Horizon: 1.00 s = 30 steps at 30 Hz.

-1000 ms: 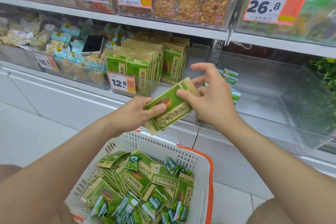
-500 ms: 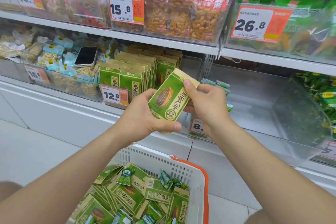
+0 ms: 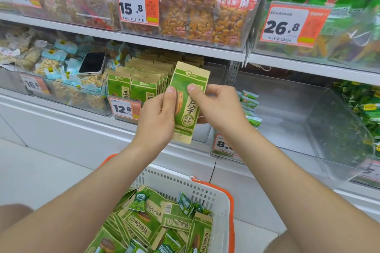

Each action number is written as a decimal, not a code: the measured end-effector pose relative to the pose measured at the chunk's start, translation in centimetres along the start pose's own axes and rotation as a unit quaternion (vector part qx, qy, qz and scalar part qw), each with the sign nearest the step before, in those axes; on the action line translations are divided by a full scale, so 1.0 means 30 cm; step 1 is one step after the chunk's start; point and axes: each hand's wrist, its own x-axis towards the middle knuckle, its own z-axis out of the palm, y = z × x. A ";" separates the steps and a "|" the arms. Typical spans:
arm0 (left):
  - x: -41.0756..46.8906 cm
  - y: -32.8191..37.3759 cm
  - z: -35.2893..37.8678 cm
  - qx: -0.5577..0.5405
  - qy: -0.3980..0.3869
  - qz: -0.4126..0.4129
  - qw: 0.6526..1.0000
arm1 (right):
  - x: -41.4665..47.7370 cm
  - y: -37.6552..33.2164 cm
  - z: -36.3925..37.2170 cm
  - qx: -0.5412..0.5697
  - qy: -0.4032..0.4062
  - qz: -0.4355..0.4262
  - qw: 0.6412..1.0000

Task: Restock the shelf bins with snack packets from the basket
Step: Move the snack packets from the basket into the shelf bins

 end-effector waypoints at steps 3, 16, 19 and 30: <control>0.037 0.013 -0.023 0.135 0.045 0.073 0.987 | 0.030 -0.004 0.000 -0.045 0.028 -0.064 0.997; 0.228 -0.092 -0.134 0.513 -0.009 0.051 0.857 | 0.261 0.043 0.168 -0.328 0.121 -0.050 0.935; 0.260 -0.107 -0.144 0.517 -0.027 0.041 0.855 | 0.315 0.050 0.207 -0.296 0.123 0.017 0.947; 0.290 -0.138 -0.141 0.517 -0.037 0.061 0.853 | 0.430 0.113 0.257 -0.290 0.147 0.073 0.943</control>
